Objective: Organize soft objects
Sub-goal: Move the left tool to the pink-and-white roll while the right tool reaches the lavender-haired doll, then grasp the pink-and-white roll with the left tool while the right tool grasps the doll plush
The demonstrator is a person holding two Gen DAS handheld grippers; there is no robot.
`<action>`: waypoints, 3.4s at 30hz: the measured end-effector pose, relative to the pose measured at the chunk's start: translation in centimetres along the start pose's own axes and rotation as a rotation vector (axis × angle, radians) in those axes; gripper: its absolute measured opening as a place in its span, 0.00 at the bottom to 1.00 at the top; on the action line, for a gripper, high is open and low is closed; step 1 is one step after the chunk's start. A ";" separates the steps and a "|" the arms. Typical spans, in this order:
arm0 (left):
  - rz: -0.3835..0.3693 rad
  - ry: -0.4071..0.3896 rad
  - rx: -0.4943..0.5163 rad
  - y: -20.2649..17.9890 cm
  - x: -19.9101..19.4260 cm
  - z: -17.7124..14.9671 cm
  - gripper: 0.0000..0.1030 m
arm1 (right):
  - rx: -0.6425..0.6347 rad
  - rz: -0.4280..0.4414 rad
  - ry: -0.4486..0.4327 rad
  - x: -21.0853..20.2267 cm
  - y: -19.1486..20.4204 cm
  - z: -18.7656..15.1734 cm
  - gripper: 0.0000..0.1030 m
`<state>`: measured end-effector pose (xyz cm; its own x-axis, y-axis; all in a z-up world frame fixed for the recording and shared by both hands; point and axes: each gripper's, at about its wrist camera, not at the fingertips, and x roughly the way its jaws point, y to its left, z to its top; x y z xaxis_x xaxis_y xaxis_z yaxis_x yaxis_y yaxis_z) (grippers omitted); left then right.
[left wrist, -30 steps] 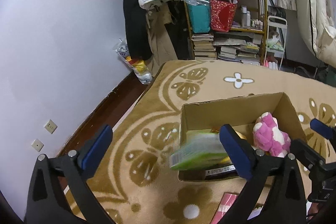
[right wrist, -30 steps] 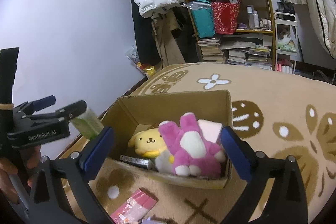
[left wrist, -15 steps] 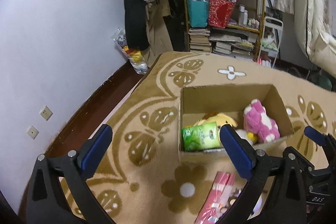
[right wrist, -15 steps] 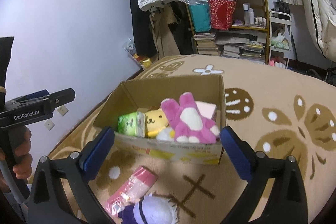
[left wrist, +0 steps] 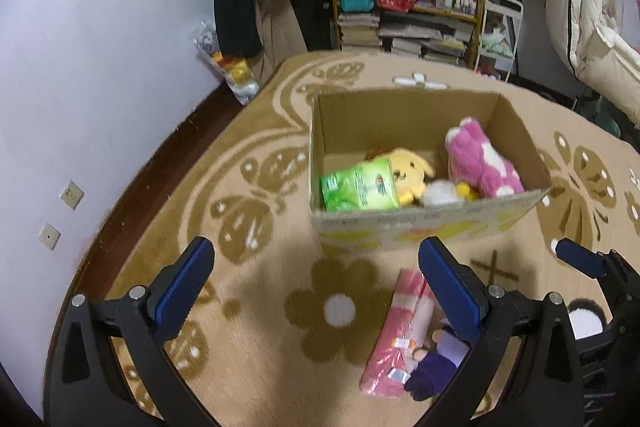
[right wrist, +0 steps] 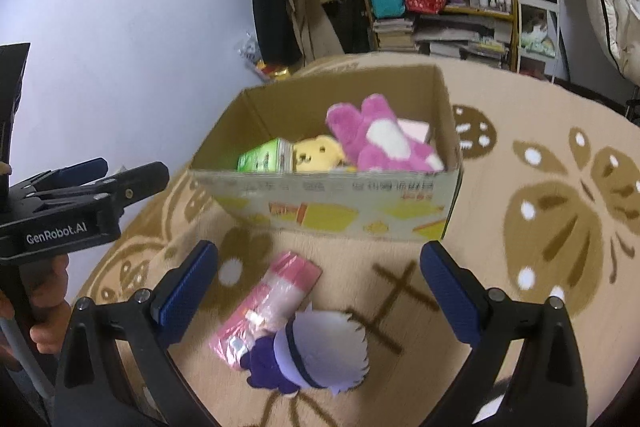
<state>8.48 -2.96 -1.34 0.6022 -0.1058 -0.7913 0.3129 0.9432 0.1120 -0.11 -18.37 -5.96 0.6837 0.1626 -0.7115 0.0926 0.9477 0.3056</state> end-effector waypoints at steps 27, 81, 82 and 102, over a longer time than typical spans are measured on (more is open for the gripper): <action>-0.069 0.328 0.118 -4.0 7.8 -5.3 0.98 | -0.117 0.000 0.253 3.6 2.1 -5.2 1.00; -0.059 0.454 0.100 -3.8 13.4 -8.6 0.98 | -0.231 -0.048 0.430 10.9 4.4 -8.8 1.00; -0.056 0.450 0.105 -3.9 13.4 -8.7 0.96 | -0.234 -0.049 0.429 11.0 4.4 -8.8 1.00; -0.148 0.468 0.121 -5.2 12.1 -8.7 0.25 | -0.248 -0.033 0.407 9.7 4.5 -8.7 0.98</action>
<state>7.71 -6.38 -16.70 0.1594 -0.0565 -0.9856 0.4697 0.8825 0.0254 0.66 -10.14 -17.04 0.3393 0.1787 -0.9235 -0.1004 0.9831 0.1534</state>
